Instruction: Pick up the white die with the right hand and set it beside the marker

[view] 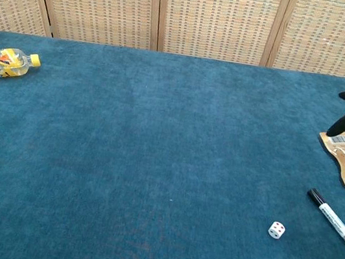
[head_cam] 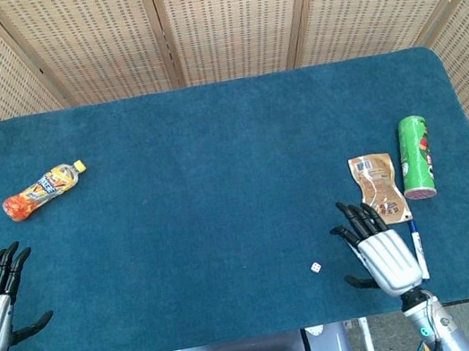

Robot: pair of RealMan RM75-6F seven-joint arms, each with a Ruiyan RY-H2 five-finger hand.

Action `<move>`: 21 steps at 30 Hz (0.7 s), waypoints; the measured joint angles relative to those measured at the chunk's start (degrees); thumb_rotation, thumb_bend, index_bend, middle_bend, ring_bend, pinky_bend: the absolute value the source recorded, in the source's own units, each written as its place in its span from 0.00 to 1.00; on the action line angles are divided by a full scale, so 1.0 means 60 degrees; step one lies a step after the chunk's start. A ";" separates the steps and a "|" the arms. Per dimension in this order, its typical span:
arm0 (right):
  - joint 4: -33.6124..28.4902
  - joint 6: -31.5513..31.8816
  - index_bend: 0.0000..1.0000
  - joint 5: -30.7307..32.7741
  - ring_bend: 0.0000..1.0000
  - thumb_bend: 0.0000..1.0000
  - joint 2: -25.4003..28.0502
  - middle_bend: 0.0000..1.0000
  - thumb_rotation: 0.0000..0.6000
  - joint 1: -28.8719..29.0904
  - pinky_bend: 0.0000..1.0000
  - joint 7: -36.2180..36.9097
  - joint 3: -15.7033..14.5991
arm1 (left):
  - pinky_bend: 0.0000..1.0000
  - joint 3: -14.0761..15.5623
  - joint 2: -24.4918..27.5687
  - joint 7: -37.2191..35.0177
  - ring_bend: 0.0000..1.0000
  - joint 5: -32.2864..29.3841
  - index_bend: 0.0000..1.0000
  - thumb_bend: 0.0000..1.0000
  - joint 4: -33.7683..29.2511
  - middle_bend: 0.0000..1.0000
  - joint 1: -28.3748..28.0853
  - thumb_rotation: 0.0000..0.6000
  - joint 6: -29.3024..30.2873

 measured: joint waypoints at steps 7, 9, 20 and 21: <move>0.0329 -0.0291 0.31 0.0447 0.00 0.24 -0.0811 0.00 1.00 0.0180 0.00 -0.0563 -0.0038 | 0.00 -0.0010 -0.0021 -0.0009 0.00 -0.0039 0.00 0.11 0.0038 0.00 -0.0017 1.00 -0.0048; 0.0467 -0.0361 0.32 0.0556 0.00 0.26 -0.0973 0.00 1.00 0.0207 0.00 -0.0587 -0.0065 | 0.00 0.0001 -0.0043 0.0007 0.00 -0.0029 0.00 0.11 0.0053 0.00 -0.0029 1.00 -0.0079; 0.1361 -0.0672 0.32 0.1153 0.00 0.31 -0.1773 0.00 1.00 0.0374 0.00 -0.0733 -0.0162 | 0.00 0.0050 -0.0101 0.0064 0.00 0.0018 0.00 0.11 0.0071 0.00 -0.0049 1.00 -0.0141; 0.1404 -0.0697 0.33 0.1199 0.00 0.31 -0.1816 0.00 1.00 0.0388 0.00 -0.0724 -0.0167 | 0.00 0.0055 -0.0107 0.0075 0.00 0.0021 0.00 0.11 0.0076 0.00 -0.0051 1.00 -0.0152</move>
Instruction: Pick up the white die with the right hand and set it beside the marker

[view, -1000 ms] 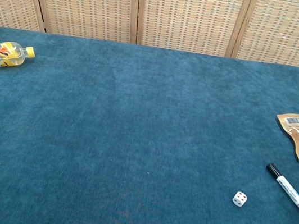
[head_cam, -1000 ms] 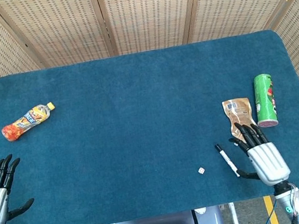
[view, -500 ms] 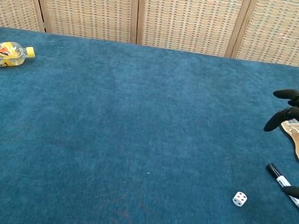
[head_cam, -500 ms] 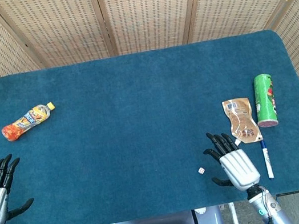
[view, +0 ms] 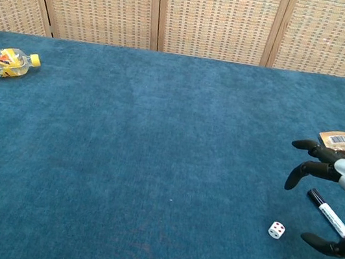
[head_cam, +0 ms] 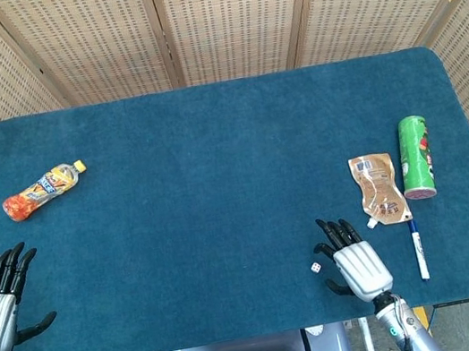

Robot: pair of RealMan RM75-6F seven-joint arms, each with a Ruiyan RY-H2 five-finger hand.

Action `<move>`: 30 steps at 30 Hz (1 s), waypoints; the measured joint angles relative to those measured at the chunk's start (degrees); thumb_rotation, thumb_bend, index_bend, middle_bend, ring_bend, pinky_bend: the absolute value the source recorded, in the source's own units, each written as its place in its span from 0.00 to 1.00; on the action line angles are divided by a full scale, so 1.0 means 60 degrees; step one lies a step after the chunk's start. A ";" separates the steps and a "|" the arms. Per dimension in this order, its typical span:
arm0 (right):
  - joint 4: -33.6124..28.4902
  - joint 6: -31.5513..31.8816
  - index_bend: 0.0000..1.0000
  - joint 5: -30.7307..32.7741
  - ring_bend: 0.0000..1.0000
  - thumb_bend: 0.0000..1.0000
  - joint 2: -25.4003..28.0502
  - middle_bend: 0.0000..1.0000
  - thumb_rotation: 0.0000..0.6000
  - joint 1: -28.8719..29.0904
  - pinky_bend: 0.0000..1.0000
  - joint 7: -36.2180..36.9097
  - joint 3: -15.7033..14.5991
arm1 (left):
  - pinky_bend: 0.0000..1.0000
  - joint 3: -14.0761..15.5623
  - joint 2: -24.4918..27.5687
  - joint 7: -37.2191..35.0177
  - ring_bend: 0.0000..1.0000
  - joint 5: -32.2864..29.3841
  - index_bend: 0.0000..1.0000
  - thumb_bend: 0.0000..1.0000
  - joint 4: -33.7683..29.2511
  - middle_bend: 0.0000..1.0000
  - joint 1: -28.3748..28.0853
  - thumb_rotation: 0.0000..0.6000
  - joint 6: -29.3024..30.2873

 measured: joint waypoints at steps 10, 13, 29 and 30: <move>0.0325 -0.0197 0.34 0.0390 0.00 0.31 -0.0358 0.00 1.00 0.0160 0.00 -0.0018 -0.0013 | 0.00 0.0022 -0.0038 0.0035 0.00 -0.0017 0.00 0.11 0.0030 0.00 -0.0015 1.00 -0.0058; 0.0451 -0.0242 0.34 0.0479 0.00 0.31 -0.0469 0.00 1.00 0.0215 0.00 0.0016 0.0000 | 0.00 0.0024 -0.0040 0.0031 0.00 -0.0008 0.00 0.11 0.0034 0.00 -0.0017 1.00 -0.0056; 0.1095 -0.0519 0.35 0.0927 0.00 0.31 -0.0895 0.00 1.00 0.0491 0.00 0.0279 0.0116 | 0.00 0.0016 -0.0081 0.0052 0.00 -0.0089 0.00 0.11 0.0092 0.00 -0.0045 1.00 -0.0135; 0.1145 -0.0541 0.35 0.0960 0.00 0.31 -0.0921 0.00 1.00 0.0501 0.00 0.0301 0.0112 | 0.00 0.0014 -0.0087 0.0052 0.00 -0.0094 0.00 0.11 0.0097 0.00 -0.0047 1.00 -0.0136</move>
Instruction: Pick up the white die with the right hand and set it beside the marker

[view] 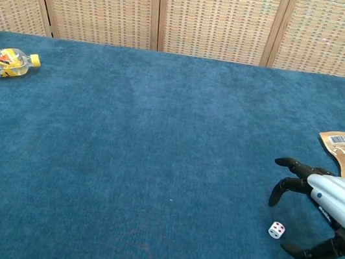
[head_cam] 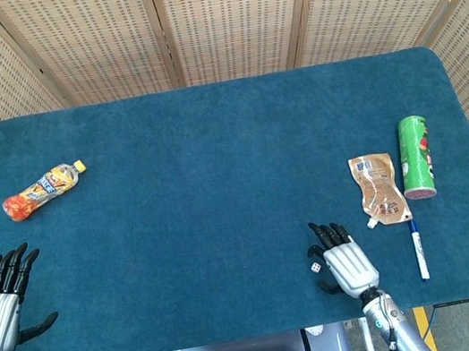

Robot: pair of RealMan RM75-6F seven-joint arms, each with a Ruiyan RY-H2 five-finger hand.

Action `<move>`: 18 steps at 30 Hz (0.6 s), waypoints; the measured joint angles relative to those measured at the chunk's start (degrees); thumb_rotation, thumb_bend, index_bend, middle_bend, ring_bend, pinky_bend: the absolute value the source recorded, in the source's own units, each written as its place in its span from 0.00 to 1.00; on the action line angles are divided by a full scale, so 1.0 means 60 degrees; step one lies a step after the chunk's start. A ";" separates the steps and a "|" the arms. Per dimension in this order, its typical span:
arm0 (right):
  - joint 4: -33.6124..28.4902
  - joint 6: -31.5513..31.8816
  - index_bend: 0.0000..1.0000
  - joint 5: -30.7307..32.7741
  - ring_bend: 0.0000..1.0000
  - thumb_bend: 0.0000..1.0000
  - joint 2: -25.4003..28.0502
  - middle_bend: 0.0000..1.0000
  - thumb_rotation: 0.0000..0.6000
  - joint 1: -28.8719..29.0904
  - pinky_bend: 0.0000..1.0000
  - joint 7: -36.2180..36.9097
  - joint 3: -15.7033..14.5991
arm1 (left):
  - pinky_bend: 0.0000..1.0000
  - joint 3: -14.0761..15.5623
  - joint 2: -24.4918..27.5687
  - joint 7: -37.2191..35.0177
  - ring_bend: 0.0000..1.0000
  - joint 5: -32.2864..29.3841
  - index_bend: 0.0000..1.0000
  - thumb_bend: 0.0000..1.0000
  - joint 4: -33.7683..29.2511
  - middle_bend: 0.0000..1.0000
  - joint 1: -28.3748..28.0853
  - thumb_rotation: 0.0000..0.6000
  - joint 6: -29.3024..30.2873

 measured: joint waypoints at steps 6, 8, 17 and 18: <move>0.0278 -0.0113 0.35 0.0159 0.00 0.31 -0.0178 0.00 1.00 0.0073 0.00 0.0123 -0.0038 | 0.00 0.0006 -0.0021 0.0010 0.00 -0.0005 0.00 0.11 0.0022 0.00 -0.0014 1.00 -0.0029; 0.0348 -0.0143 0.35 0.0215 0.00 0.31 -0.0236 0.00 1.00 0.0107 0.00 0.0136 -0.0032 | 0.00 0.0004 -0.0023 0.0009 0.00 -0.0007 0.00 0.11 0.0029 0.00 -0.0018 1.00 -0.0033; 0.0549 -0.0203 0.38 0.0362 0.00 0.31 -0.0298 0.00 1.00 0.0217 0.00 0.0189 0.0001 | 0.00 -0.0006 -0.0027 -0.0021 0.00 -0.0038 0.00 0.11 0.0055 0.00 -0.0022 1.00 -0.0039; 0.0571 -0.0199 0.38 0.0361 0.00 0.31 -0.0307 0.00 1.00 0.0223 0.00 0.0194 -0.0002 | 0.00 0.0001 -0.0034 -0.0013 0.00 -0.0036 0.00 0.11 0.0057 0.00 -0.0028 1.00 -0.0058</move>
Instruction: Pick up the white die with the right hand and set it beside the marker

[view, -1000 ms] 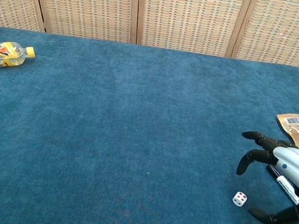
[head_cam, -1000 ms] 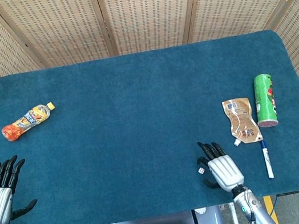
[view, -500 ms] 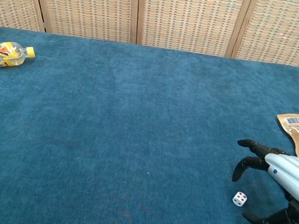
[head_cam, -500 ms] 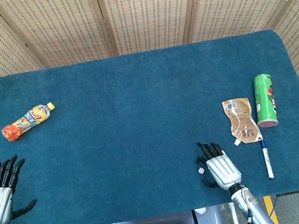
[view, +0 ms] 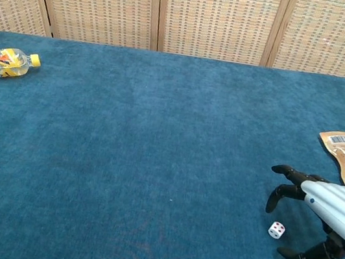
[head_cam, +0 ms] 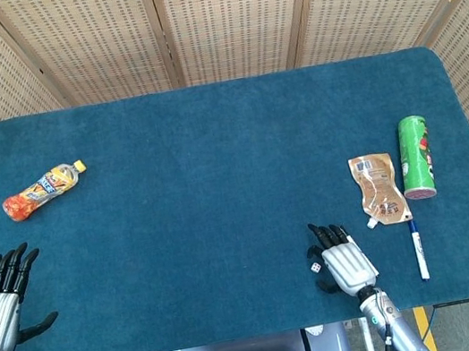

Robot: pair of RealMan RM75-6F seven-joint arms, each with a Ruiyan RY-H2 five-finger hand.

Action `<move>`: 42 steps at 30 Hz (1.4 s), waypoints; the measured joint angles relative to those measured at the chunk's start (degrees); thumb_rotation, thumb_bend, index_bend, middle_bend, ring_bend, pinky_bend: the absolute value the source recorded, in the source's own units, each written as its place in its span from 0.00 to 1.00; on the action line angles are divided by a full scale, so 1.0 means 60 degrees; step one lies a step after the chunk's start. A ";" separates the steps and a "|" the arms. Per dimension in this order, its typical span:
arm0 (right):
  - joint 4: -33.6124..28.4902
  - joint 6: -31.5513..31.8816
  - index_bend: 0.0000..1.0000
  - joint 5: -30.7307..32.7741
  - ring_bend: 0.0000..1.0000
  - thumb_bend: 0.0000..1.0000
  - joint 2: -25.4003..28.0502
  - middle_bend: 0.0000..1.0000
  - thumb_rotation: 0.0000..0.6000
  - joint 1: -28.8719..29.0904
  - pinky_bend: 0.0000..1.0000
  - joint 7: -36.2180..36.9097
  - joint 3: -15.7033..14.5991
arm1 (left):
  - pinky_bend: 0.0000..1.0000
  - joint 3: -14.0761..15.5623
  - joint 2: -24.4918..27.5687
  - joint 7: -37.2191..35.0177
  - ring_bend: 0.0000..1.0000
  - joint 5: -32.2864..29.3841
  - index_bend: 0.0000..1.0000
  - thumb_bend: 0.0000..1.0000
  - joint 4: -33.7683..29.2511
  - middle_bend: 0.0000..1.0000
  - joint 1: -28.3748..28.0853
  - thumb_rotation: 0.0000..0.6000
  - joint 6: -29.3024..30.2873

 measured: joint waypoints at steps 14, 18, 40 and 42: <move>0.0167 0.0013 0.43 0.0019 0.00 0.31 -0.0096 0.00 1.00 0.0084 0.00 0.0149 -0.0026 | 0.00 0.0026 -0.0007 -0.0026 0.00 0.0009 0.00 0.11 0.0001 0.00 -0.0014 1.00 -0.0032; 0.0175 0.0009 0.44 0.0019 0.00 0.31 -0.0146 0.00 1.00 0.0125 0.00 0.0155 -0.0017 | 0.00 0.0022 -0.0002 -0.0049 0.00 0.0001 0.00 0.11 0.0000 0.00 -0.0016 1.00 -0.0030; 0.0340 -0.0113 0.47 0.0289 0.00 0.32 -0.0403 0.00 1.00 0.0407 0.00 -0.0017 0.0141 | 0.00 0.0054 -0.0002 -0.0073 0.00 0.0049 0.00 0.11 0.0009 0.00 -0.0031 1.00 -0.0044; 0.0375 -0.0121 0.48 0.0323 0.00 0.33 -0.0423 0.00 1.00 0.0424 0.00 -0.0027 0.0151 | 0.00 0.0051 -0.0009 -0.0075 0.00 0.0046 0.00 0.11 0.0017 0.00 -0.0034 1.00 -0.0047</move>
